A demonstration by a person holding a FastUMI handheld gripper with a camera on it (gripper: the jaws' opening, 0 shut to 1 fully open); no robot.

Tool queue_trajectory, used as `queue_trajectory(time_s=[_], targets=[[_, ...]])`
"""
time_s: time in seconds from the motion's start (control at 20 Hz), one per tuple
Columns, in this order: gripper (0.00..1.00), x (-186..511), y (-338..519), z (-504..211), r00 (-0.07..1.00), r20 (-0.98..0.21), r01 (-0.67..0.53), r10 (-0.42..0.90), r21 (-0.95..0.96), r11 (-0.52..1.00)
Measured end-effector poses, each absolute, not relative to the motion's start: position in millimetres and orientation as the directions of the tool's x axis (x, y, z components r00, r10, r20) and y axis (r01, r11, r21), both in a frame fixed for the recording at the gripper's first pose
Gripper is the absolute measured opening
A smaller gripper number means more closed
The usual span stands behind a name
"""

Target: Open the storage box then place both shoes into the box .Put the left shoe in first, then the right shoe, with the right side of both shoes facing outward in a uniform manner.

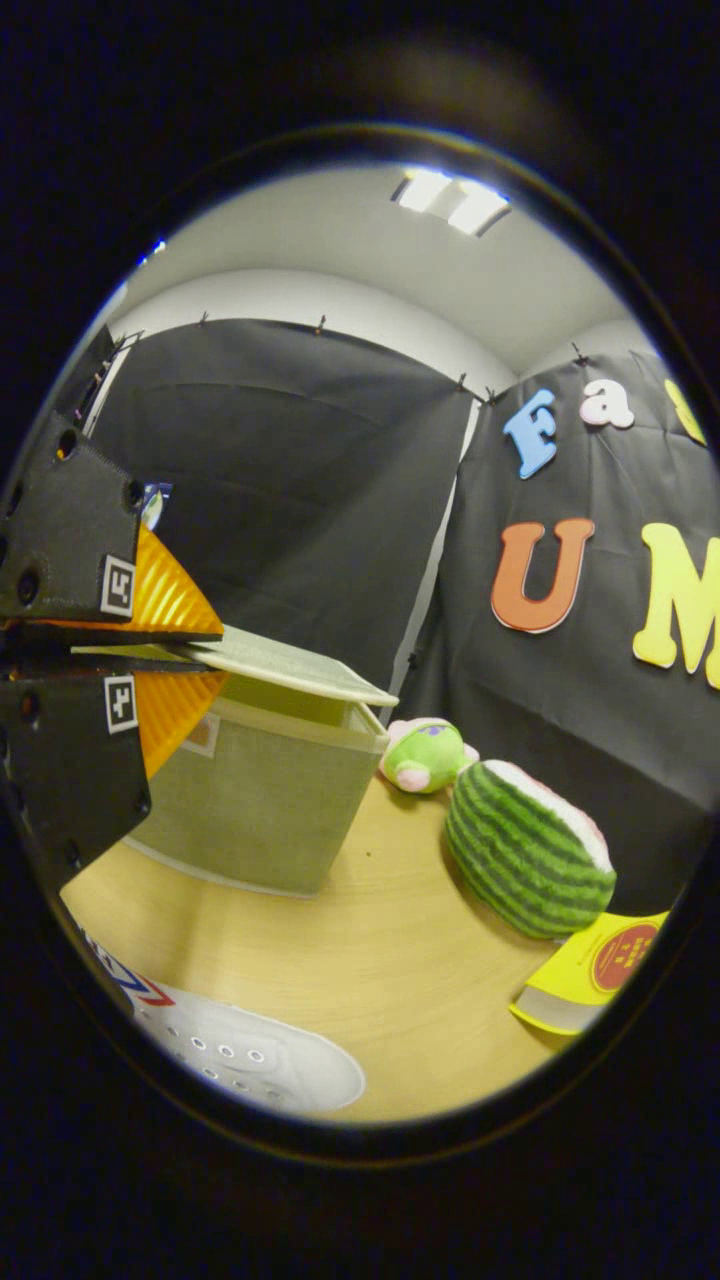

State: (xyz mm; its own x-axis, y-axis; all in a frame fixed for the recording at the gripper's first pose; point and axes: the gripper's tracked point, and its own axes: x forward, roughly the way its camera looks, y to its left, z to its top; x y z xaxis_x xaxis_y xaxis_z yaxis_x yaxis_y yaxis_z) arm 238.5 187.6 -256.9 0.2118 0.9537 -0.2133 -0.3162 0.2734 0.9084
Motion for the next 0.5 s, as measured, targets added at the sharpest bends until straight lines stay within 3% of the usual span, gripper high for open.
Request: queue_trajectory(time_s=[0.5], targets=[[0.08, 221, 232, -177, 0.291, -0.242, -0.364, 0.926, 0.867, 0.34]])
